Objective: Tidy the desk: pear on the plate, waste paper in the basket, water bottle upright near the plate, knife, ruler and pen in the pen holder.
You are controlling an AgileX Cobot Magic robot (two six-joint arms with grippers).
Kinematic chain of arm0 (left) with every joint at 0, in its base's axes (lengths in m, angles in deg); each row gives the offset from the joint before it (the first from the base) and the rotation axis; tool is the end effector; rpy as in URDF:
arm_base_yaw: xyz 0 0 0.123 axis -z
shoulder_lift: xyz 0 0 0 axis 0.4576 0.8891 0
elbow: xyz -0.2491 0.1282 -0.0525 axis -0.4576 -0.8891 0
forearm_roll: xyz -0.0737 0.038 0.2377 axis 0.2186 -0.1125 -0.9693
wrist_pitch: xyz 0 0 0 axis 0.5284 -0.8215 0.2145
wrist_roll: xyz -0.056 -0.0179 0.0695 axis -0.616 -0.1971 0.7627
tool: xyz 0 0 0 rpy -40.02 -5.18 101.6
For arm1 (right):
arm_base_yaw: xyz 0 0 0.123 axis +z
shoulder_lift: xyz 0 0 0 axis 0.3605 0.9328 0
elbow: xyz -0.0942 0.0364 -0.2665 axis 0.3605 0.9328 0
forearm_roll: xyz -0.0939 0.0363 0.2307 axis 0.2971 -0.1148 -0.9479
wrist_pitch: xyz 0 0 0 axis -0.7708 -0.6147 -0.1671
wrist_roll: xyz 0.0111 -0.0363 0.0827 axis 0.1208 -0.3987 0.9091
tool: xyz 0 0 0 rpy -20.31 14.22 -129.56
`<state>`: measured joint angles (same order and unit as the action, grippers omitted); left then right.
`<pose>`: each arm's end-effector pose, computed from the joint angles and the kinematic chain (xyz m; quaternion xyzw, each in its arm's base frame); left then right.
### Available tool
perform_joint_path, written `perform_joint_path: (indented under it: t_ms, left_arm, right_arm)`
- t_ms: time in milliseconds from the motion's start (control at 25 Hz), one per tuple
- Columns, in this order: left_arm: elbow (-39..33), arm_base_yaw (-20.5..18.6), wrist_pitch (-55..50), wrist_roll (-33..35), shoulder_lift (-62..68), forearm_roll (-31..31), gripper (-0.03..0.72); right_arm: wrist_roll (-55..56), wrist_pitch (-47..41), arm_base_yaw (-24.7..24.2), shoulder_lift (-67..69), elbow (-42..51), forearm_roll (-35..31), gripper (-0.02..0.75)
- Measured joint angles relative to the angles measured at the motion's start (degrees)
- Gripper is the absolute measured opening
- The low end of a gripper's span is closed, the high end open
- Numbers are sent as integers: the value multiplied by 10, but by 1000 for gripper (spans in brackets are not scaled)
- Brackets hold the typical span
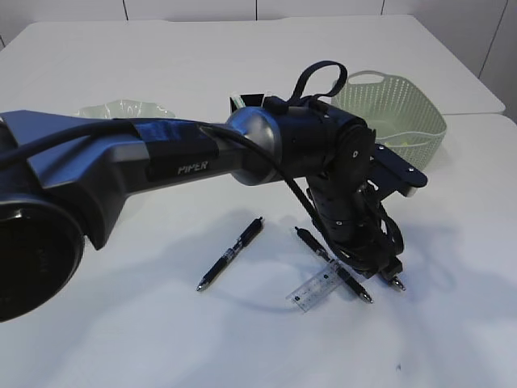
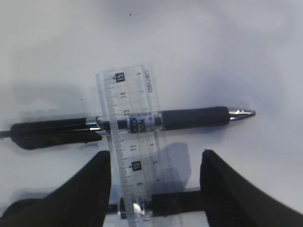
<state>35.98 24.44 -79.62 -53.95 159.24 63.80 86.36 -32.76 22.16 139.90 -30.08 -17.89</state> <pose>0.3215 -0.4125 0.1266 0.4806 0.8538 -0.0942 0.1766 0.1841 -0.0172 0.3239 0.0464 0.9807 -0.1048 0.1586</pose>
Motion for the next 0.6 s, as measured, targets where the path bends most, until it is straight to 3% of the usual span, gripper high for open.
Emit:
perform_joint_path:
  t_ms: [600]
  left_arm:
    - [1, 0, 16, 0, 20, 0, 425]
  right_arm:
    - [0, 4, 0, 0, 0, 0, 314]
